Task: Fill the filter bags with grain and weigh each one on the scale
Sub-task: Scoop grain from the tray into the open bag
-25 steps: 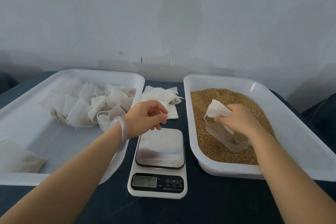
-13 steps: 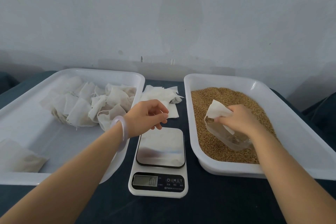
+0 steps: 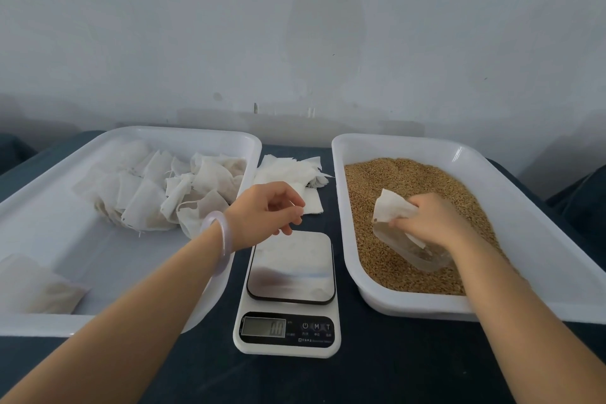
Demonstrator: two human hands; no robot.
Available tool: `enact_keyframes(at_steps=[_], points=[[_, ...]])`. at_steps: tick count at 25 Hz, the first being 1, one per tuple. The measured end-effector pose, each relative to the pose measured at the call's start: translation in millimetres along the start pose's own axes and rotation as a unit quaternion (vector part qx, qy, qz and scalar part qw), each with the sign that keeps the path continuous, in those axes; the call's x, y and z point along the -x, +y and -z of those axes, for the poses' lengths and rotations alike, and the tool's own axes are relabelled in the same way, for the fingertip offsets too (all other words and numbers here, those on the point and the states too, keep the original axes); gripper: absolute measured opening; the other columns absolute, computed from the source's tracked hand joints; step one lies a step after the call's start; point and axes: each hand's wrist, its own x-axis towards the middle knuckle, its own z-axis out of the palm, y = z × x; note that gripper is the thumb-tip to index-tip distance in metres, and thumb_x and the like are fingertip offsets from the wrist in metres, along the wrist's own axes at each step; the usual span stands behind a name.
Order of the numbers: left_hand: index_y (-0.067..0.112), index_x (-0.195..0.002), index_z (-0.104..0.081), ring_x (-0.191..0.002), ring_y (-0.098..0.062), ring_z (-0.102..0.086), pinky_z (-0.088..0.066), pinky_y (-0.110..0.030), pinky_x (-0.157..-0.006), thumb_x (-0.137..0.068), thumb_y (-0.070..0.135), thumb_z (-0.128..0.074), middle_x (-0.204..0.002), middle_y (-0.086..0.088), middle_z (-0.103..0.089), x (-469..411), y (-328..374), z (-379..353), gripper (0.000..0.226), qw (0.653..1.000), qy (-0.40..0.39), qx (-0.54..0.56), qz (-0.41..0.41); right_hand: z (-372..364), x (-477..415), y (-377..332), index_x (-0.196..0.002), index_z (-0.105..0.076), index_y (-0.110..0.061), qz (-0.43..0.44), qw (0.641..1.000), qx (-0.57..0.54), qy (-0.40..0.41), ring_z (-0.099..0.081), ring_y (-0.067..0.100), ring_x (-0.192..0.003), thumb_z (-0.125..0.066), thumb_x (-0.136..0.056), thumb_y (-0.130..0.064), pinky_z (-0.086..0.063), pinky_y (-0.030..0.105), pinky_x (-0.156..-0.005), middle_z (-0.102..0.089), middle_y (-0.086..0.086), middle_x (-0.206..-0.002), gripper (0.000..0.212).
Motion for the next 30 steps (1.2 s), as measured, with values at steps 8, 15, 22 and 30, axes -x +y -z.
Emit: enact_keyframes(at_steps=[8,15,22,30], points=[[0.020,-0.085,-0.062,-0.059,-0.010,-0.063,-0.047,-0.022,-0.058,-0.089,0.011,-0.061,-0.067,0.007,-0.069,0,-1,0,0.010,1.000,-0.006,0.001,-0.003,0,1,0,-0.075,-0.064,-0.019,-0.012,1.000,-0.028,-0.005,-0.061,0.014,-0.063,-0.074,-0.076,-0.033,-0.039,0.023,-0.050,-0.065,-0.001,-0.071,0.017],[0.021,-0.085,-0.062,-0.061,-0.010,-0.064,-0.048,-0.023,-0.059,-0.089,0.012,-0.061,-0.068,0.009,-0.069,-1,-2,1,0.010,1.000,-0.009,-0.003,-0.006,1,2,0,-0.071,-0.063,-0.019,-0.014,1.000,-0.021,0.006,-0.059,0.011,-0.061,-0.075,-0.075,-0.030,-0.037,0.024,-0.049,-0.064,-0.002,-0.069,0.017],[0.021,-0.085,-0.062,-0.060,-0.010,-0.064,-0.047,-0.022,-0.058,-0.089,0.011,-0.061,-0.068,0.008,-0.070,-1,-3,0,0.011,1.000,-0.009,-0.002,-0.007,2,2,1,-0.080,-0.063,-0.021,-0.024,0.996,-0.091,0.002,-0.062,0.012,-0.071,-0.075,-0.076,-0.032,-0.042,0.025,-0.050,-0.066,-0.003,-0.078,0.017],[0.023,-0.084,-0.061,-0.060,-0.007,-0.063,-0.047,-0.023,-0.060,-0.088,0.012,-0.062,-0.070,0.008,-0.069,1,2,1,0.011,1.000,-0.015,-0.009,-0.009,8,14,-23,-0.094,-0.067,-0.018,-0.014,0.903,-0.429,-0.002,-0.070,0.015,-0.077,-0.083,-0.056,-0.020,-0.055,0.029,-0.058,-0.074,-0.001,-0.088,0.040]])
